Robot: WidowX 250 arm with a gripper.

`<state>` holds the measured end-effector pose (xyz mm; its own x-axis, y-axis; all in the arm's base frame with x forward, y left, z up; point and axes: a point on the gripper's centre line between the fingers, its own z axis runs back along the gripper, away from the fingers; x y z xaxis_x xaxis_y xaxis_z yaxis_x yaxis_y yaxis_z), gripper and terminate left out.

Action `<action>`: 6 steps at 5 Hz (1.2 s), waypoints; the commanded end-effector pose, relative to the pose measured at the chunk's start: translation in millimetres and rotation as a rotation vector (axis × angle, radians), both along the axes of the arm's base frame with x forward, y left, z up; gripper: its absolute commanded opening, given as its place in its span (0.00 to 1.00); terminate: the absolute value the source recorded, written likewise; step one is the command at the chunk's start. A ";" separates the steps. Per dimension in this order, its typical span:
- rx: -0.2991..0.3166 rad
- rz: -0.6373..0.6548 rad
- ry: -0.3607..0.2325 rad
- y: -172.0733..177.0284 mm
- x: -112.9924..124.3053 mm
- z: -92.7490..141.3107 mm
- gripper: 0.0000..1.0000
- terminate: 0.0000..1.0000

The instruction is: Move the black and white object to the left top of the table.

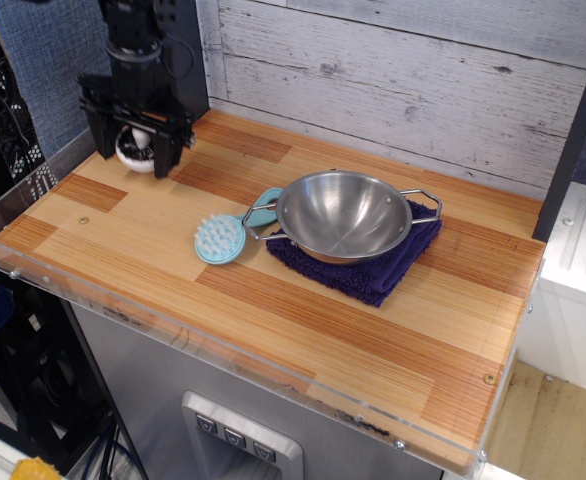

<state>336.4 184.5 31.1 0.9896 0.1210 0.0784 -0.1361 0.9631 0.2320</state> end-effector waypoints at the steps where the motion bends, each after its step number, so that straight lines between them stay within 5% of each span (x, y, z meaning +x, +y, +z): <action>1: 0.059 0.026 -0.052 19.0 1.6 14.6 0.00 0.00; 2: 0.023 0.050 -0.026 23.9 1.8 6.1 0.00 0.00; 3: -0.038 0.104 0.010 26.5 -2.2 -0.3 1.00 0.00; 5: -0.065 0.114 0.020 24.9 -11.6 13.5 1.00 0.00; 6: -0.092 0.117 -0.033 13.0 -20.6 35.2 1.00 0.00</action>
<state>327.3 188.9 42.5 0.9712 0.2362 0.0320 -0.2383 0.9645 0.1141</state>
